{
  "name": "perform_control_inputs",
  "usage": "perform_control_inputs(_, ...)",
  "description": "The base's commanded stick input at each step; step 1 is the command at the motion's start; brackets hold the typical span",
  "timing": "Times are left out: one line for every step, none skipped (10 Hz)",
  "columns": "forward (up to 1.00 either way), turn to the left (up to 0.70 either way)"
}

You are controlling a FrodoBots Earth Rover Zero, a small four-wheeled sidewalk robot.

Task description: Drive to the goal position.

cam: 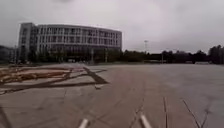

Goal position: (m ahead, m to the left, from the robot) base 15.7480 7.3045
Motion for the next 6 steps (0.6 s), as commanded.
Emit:
perform_control_inputs(1.0,0.02)
perform_control_inputs(1.0,0.02)
perform_control_inputs(1.0,0.06)
perform_control_inputs(1.0,0.37)
perform_control_inputs(1.0,0.4)
perform_control_inputs(1.0,0.25)
